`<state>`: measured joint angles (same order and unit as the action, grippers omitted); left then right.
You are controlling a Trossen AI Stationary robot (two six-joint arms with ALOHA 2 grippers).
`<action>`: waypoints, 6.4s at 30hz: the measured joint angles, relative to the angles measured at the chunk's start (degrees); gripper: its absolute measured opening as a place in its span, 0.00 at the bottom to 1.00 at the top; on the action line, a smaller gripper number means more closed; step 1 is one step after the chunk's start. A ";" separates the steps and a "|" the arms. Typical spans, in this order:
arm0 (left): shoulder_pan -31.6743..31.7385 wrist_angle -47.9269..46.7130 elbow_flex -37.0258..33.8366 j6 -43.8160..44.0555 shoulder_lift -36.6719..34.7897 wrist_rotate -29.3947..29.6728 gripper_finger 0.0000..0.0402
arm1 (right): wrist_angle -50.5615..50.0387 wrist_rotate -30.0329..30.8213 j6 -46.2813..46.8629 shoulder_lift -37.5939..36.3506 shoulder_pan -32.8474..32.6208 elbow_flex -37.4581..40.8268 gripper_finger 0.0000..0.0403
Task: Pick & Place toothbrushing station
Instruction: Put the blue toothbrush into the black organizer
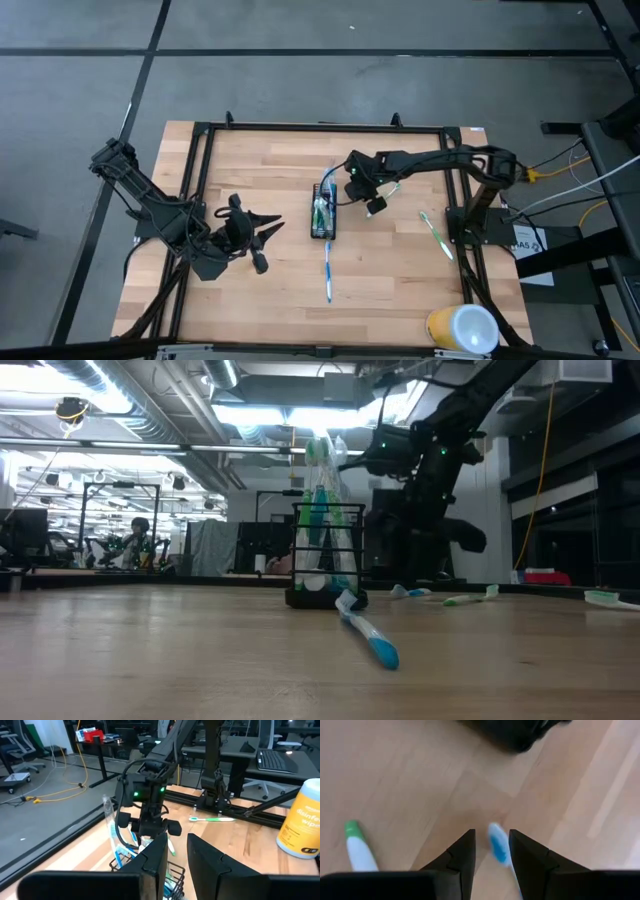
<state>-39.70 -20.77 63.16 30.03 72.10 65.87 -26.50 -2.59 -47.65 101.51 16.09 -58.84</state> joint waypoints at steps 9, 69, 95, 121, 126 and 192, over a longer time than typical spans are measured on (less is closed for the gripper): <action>0.04 0.04 0.00 1.21 0.00 0.00 0.17 | 1.05 -0.01 -1.56 1.45 1.19 0.01 0.25; -0.07 2.88 0.00 1.43 0.00 -1.46 0.17 | -11.78 2.72 41.76 -27.34 -26.49 0.01 0.00; -2.67 2.59 0.00 0.16 0.00 -2.48 0.17 | -0.55 6.66 66.89 -25.74 -30.53 18.62 0.37; -4.95 3.21 0.02 1.76 -0.02 -3.02 0.17 | 6.30 8.63 63.66 -10.70 -28.21 19.12 0.34; -4.96 3.43 0.02 1.76 -0.02 -3.02 0.17 | 6.87 8.98 62.15 -11.30 -29.63 19.24 0.11; -4.65 0.52 0.02 2.30 -0.02 -3.81 0.17 | 86.97 6.64 49.38 -4.21 -12.48 10.55 0.04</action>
<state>-44.36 -20.25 63.18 32.33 72.07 62.05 60.47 4.05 1.73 97.29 3.61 -48.29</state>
